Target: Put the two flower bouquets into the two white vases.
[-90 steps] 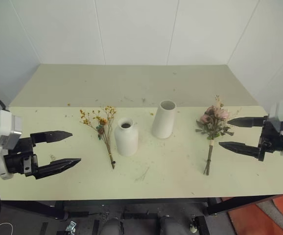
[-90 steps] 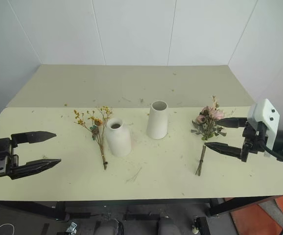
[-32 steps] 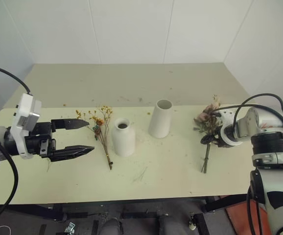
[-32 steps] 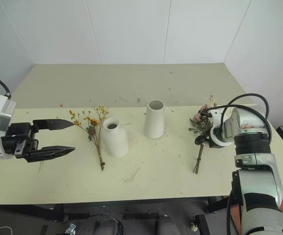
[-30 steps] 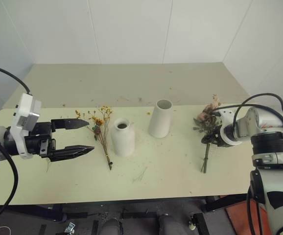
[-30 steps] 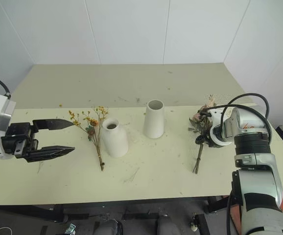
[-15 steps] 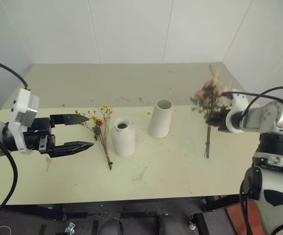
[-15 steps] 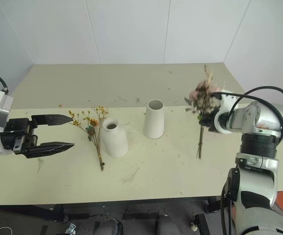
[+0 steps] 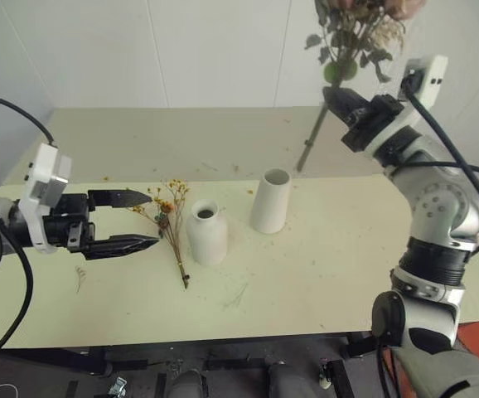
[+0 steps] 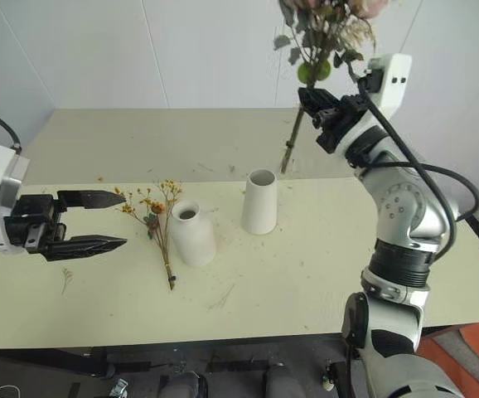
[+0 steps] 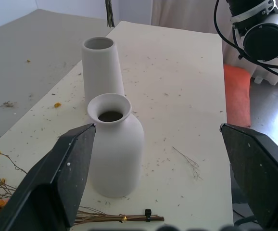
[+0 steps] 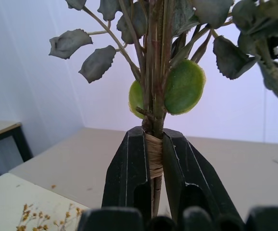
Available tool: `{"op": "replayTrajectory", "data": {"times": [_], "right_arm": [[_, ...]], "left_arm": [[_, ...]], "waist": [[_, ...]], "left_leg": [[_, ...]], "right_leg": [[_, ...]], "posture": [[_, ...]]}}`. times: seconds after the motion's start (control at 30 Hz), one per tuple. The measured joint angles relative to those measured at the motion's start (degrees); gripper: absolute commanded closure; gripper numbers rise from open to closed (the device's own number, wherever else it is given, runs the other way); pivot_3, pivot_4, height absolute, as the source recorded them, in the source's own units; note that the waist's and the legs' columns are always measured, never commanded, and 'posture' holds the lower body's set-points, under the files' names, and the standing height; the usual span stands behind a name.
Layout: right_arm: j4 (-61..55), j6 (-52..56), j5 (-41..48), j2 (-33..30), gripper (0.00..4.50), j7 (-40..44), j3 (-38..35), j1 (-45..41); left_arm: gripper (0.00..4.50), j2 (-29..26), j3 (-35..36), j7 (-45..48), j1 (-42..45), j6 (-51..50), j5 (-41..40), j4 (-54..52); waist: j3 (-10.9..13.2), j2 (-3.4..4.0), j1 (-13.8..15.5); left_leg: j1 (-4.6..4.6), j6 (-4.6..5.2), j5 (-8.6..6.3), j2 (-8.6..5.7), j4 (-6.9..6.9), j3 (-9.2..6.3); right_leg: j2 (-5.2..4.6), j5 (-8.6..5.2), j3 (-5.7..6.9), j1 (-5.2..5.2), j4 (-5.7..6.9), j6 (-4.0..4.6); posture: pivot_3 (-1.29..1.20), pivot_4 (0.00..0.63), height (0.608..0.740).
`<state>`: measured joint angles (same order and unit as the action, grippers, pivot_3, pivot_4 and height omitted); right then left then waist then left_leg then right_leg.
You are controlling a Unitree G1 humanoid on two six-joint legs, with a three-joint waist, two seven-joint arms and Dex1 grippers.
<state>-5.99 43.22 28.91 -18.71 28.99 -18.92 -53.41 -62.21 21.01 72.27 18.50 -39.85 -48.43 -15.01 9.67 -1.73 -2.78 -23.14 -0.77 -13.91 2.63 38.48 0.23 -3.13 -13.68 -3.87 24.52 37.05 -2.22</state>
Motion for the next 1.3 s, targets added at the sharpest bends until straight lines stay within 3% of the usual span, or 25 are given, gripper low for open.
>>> {"op": "replayTrajectory", "data": {"times": [0.43,1.03,1.3], "right_arm": [[2.0,-6.9,-0.1,0.8,4.3,1.1,7.4,2.5],[4.4,-11.3,-3.8,1.2,4.3,0.1,11.5,7.9],[3.1,-12.4,-5.1,-0.3,1.65,1.2,12.1,11.4]], "left_arm": [[0.0,0.0,0.5,-0.4,-1.3,0.0,0.1,-0.9],[0.0,0.0,1.7,-1.0,-2.6,0.0,0.1,-2.1],[0.0,0.0,2.7,-1.6,-3.2,-0.1,0.0,-2.4]], "waist": [[0.0,0.01,0.2],[0.0,0.02,0.2],[0.0,0.02,0.3]], "left_leg": [[0.01,0.0,0.0,0.0,0.0,0.0],[0.01,0.0,0.0,0.0,-0.01,-0.01],[0.01,0.0,0.0,0.0,-0.02,-0.01]], "right_leg": [[-0.01,0.0,0.01,0.0,0.02,0.01],[-0.01,0.0,0.01,0.0,0.02,0.01],[-0.01,0.0,0.01,0.0,0.0,0.01]], "posture": [[0.0,0.15,0.74],[0.0,0.15,0.74],[0.0,0.15,0.74]]}}
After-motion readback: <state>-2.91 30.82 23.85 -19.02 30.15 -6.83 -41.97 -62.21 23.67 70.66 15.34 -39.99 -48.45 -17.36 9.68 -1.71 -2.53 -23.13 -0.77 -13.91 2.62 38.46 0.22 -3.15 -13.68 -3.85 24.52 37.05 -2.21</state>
